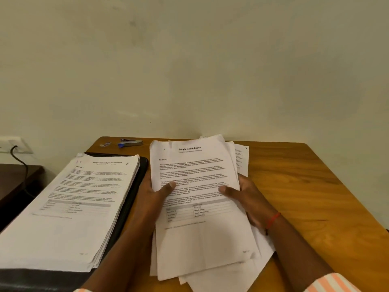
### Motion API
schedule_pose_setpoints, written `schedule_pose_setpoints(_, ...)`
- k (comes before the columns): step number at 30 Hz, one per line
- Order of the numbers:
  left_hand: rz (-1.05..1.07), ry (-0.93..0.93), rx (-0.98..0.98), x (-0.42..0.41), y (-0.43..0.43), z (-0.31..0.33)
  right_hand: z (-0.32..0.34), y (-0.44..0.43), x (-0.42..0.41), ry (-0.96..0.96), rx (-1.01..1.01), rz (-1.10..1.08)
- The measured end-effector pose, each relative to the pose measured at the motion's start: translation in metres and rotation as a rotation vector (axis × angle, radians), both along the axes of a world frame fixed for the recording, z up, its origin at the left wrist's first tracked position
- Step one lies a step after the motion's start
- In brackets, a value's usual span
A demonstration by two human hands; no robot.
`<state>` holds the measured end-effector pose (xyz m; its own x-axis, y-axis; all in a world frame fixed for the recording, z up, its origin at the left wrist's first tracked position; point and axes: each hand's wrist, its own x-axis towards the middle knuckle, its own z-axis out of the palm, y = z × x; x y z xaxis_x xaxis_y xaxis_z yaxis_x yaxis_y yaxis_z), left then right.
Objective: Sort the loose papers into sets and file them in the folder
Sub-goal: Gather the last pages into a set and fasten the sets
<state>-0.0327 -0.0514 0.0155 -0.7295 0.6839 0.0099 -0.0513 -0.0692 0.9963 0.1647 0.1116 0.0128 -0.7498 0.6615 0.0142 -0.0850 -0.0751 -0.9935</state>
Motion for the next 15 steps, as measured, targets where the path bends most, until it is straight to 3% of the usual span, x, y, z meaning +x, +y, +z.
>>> schedule_pose_setpoints(3, -0.001, 0.060, 0.091, 0.008, -0.005, 0.026, 0.028, -0.012, -0.003, 0.051, 0.159, -0.093)
schedule_pose_setpoints(10, 0.136, 0.374, 0.276, 0.040, -0.028, 0.097, 0.106, -0.051, 0.024, 0.254, 0.293, -0.255)
schedule_pose_setpoints(12, 0.138, 0.384, 0.281, 0.046, -0.032, 0.094, 0.100, -0.060, 0.027, 0.252, 0.271, -0.262)
schedule_pose_setpoints(15, 0.092, 0.253, 0.244, 0.052, -0.036, 0.063, 0.060, -0.071, 0.023, 0.116, 0.195, -0.272)
